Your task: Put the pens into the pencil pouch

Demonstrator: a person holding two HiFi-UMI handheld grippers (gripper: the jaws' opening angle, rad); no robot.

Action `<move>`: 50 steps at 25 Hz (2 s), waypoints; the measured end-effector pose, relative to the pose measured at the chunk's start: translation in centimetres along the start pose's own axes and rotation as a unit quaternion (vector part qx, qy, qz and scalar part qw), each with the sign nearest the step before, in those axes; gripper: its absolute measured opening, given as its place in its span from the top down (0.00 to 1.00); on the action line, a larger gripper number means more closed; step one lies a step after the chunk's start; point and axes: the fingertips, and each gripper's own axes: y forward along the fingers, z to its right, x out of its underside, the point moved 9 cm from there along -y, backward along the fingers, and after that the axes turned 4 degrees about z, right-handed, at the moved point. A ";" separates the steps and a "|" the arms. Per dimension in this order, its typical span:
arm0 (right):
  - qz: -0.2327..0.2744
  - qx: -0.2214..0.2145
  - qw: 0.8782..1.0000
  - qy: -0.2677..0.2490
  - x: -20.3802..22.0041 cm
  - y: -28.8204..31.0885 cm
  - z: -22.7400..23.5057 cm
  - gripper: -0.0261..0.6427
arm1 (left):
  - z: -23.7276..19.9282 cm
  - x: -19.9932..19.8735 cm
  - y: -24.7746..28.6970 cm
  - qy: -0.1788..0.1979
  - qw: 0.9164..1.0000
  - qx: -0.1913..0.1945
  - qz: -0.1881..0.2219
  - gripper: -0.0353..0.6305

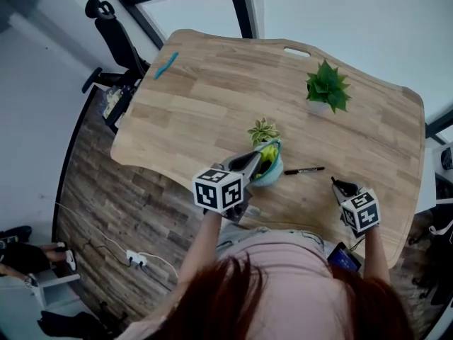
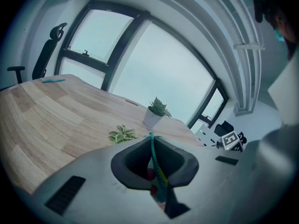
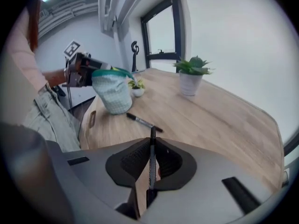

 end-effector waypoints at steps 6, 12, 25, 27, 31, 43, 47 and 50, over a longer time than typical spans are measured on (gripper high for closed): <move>0.123 -0.010 0.987 0.106 -4.2 -0.7 0.0 0.91 | -0.3 0.1 -0.4 -0.003 1.000 0.002 0.007 0.92; 0.247 -0.065 0.940 0.226 -8.0 -0.9 0.1 0.91 | -0.7 0.3 -0.4 -0.016 1.000 0.007 0.012 0.92; 0.382 -0.139 0.854 0.324 -12.7 -1.1 -0.6 0.92 | 0.2 0.5 0.1 -0.016 1.000 0.012 0.018 0.92; 0.390 -0.144 0.851 0.320 -13.6 -1.2 -0.8 0.92 | 0.3 0.5 0.1 -0.016 1.000 0.010 0.021 0.92; 0.409 -0.168 0.845 0.301 -15.8 -1.2 -1.5 0.92 | 0.7 0.6 0.0 -0.014 1.000 0.010 0.023 0.92; 0.446 -0.168 0.829 0.293 -19.0 -0.4 -3.6 0.92 | 1.9 0.9 0.1 -0.006 0.999 0.019 0.029 0.92; 0.450 -0.160 0.837 0.267 -19.7 0.6 -5.1 0.92 | 2.3 0.9 0.1 0.000 0.999 0.021 0.031 0.92; 0.444 -0.149 0.850 0.243 -19.4 1.5 -6.2 0.92 | 2.7 1.2 0.1 0.006 0.999 0.021 0.029 0.92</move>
